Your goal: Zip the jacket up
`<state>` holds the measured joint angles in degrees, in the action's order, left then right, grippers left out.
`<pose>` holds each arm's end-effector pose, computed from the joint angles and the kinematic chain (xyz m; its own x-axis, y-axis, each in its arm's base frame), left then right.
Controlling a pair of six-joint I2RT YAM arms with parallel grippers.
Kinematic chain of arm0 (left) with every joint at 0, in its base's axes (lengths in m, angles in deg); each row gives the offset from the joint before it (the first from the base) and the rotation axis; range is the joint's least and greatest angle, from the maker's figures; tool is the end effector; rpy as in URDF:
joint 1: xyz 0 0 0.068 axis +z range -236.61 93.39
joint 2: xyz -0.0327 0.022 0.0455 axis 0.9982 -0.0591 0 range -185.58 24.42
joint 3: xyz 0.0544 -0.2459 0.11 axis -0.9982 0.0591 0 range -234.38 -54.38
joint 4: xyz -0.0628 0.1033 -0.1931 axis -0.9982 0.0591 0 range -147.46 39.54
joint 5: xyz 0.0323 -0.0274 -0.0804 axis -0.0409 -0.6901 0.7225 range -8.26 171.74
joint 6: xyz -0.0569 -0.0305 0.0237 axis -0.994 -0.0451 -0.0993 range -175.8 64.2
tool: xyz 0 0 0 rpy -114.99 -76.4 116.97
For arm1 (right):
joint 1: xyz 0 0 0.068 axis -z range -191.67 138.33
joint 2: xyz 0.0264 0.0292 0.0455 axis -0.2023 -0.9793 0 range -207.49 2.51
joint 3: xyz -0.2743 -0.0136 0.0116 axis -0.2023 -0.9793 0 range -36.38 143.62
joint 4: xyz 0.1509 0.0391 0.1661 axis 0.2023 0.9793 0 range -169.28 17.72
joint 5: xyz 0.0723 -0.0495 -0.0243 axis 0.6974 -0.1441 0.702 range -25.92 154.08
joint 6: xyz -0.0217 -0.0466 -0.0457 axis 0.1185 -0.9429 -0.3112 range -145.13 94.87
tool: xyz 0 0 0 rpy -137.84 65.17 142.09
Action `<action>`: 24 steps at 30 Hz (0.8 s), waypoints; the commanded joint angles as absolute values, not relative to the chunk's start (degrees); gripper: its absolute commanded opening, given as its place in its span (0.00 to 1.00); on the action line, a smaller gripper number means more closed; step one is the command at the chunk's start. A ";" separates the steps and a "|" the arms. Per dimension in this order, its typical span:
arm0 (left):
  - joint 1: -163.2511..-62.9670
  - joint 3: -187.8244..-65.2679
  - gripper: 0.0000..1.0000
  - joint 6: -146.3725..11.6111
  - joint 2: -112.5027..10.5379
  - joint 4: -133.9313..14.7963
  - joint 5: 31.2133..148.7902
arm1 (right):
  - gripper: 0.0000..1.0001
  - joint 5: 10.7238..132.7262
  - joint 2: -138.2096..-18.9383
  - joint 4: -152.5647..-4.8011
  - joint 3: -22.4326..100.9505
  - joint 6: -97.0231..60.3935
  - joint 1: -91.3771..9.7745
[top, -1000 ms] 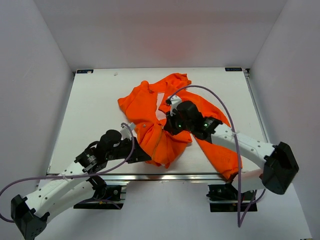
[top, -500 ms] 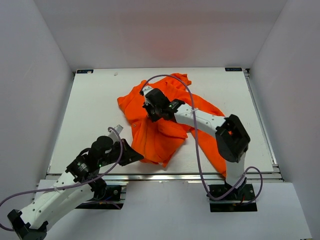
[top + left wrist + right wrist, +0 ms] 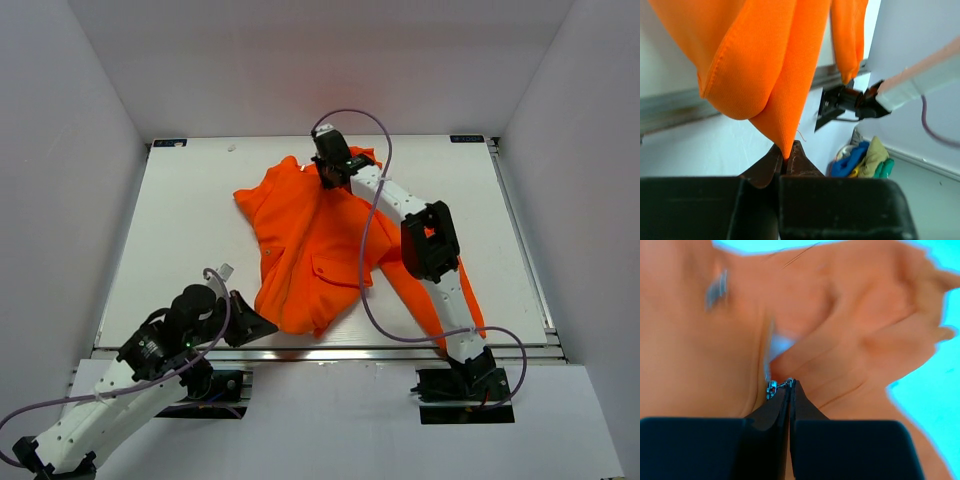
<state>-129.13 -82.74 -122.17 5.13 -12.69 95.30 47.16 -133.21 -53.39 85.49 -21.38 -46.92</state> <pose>0.0424 -0.0566 0.2189 -0.9029 -0.3804 -0.2003 -0.0744 0.5971 -0.7987 0.4383 0.2899 0.2263 -0.5452 -0.3087 -0.7794 -0.3343 0.9327 -0.1355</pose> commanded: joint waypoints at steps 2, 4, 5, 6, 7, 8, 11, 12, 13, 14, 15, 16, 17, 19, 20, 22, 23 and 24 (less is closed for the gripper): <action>-130.64 -84.26 0.00 -124.97 6.58 -4.82 105.20 | 0.00 33.77 -139.87 -66.32 95.89 -24.86 -37.53; -130.64 -85.13 0.00 -125.41 6.84 -2.80 104.42 | 0.00 31.93 -141.97 -69.07 98.79 -24.87 -36.29; -130.64 -85.31 0.00 -125.85 6.93 -1.66 104.33 | 0.00 30.00 -142.33 -74.13 98.71 -27.13 -35.33; -130.64 -85.23 0.00 -126.37 7.19 -1.31 104.42 | 0.00 29.55 -142.68 -76.88 98.36 -28.19 -34.79; -130.64 -84.88 0.00 -126.90 7.63 -0.95 104.42 | 0.00 29.98 -143.99 -77.95 99.93 -28.47 -34.35; -130.64 -84.70 0.00 -127.25 7.72 -0.69 104.59 | 0.00 30.24 -144.53 -81.35 100.29 -28.38 -33.48; -130.64 -83.47 0.00 -127.96 7.55 -1.48 103.89 | 0.00 35.84 -145.94 -81.91 101.97 -28.64 -32.86; -130.64 -83.12 0.00 -127.96 7.29 -2.70 103.54 | 0.00 36.48 -144.37 -83.22 100.75 -29.95 -33.20; -130.64 -82.33 0.00 -127.96 7.11 -3.66 103.36 | 0.00 40.49 -143.23 -84.97 98.65 -31.70 -34.34; -130.64 -82.15 0.00 -127.79 6.24 -4.46 103.19 | 0.00 42.44 -141.74 -87.51 92.62 -32.94 -34.87; -130.64 -81.89 0.00 -127.35 5.80 -6.12 102.92 | 0.00 43.77 -140.16 -90.93 90.82 -33.56 -35.31; -130.64 -81.63 0.00 -127.26 5.36 -6.66 102.75 | 0.00 45.61 -140.14 -90.79 90.63 -33.39 -35.75; -130.64 -81.62 0.00 -127.26 4.92 -6.92 102.57 | 0.00 49.19 -140.40 -89.92 92.80 -32.43 -36.19; -130.64 -81.80 0.08 -126.99 3.77 -7.28 102.75 | 0.27 53.25 -140.49 -87.29 94.49 -30.85 -36.89; -130.64 -82.84 0.20 -126.73 3.51 -6.93 102.49 | 0.71 54.67 -139.71 -87.45 94.06 -30.32 -37.07; -130.64 -84.78 0.80 -125.33 2.72 -5.27 101.52 | 0.89 58.18 -135.51 -87.80 89.50 -30.14 -37.25; -130.64 -86.01 0.94 -124.89 2.45 -4.30 99.51 | 0.89 61.41 -133.48 -88.06 87.22 -29.70 -37.34; -130.73 -88.54 0.98 -124.10 2.19 -3.33 98.62 | 0.89 62.06 -129.46 -88.50 82.33 -29.26 -37.34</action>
